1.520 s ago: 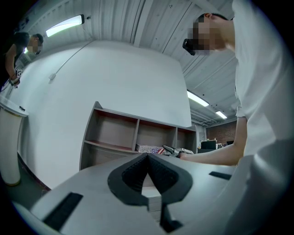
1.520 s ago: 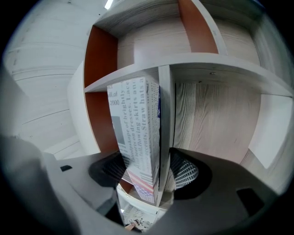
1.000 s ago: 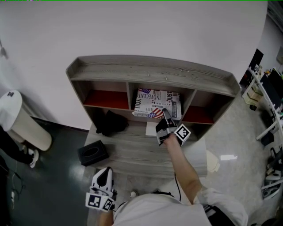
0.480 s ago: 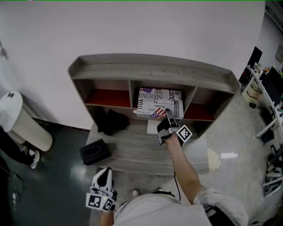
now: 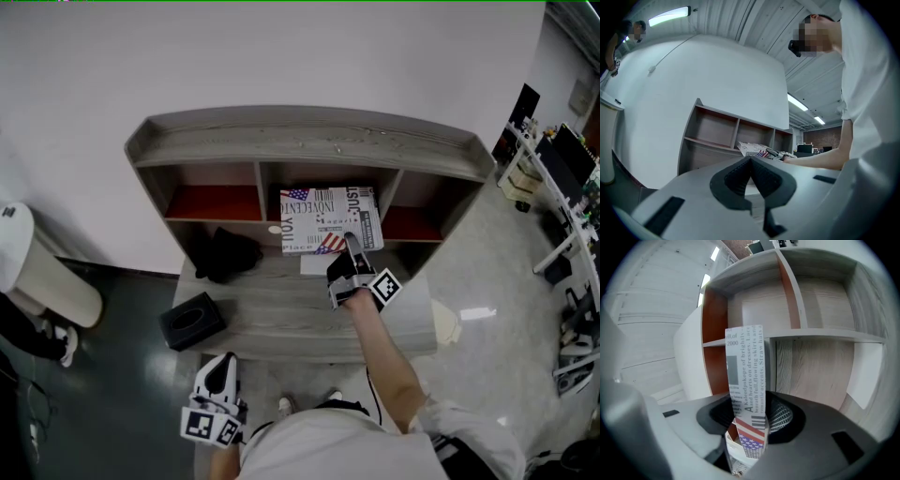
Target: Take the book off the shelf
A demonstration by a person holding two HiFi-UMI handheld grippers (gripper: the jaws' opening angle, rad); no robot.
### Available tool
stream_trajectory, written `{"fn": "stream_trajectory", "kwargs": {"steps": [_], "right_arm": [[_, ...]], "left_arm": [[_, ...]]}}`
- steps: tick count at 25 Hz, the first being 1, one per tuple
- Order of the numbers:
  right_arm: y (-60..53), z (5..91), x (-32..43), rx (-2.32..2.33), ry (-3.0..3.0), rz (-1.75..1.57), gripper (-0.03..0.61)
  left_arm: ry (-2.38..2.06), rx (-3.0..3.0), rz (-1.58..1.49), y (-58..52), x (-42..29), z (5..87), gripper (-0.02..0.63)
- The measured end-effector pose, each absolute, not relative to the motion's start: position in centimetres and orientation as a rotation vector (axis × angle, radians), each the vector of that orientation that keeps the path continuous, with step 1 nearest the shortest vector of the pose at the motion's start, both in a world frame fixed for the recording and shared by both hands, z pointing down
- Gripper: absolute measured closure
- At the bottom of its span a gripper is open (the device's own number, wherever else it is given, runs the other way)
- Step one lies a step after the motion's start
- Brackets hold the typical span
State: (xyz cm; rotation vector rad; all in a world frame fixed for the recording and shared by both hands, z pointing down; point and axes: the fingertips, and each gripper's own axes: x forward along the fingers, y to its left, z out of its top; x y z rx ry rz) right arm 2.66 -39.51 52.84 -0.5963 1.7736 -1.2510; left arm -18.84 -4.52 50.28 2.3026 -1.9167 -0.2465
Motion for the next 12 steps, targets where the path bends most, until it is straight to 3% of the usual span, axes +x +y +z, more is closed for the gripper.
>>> {"fn": "stream_trajectory", "kwargs": {"steps": [12], "right_arm": [[-36.9,53.6,3.5,-0.608,1.731,-1.227,0.393]], "left_arm": [[-1.852,2.352,-0.22,-3.9,-19.2,50.4,0.598]]}}
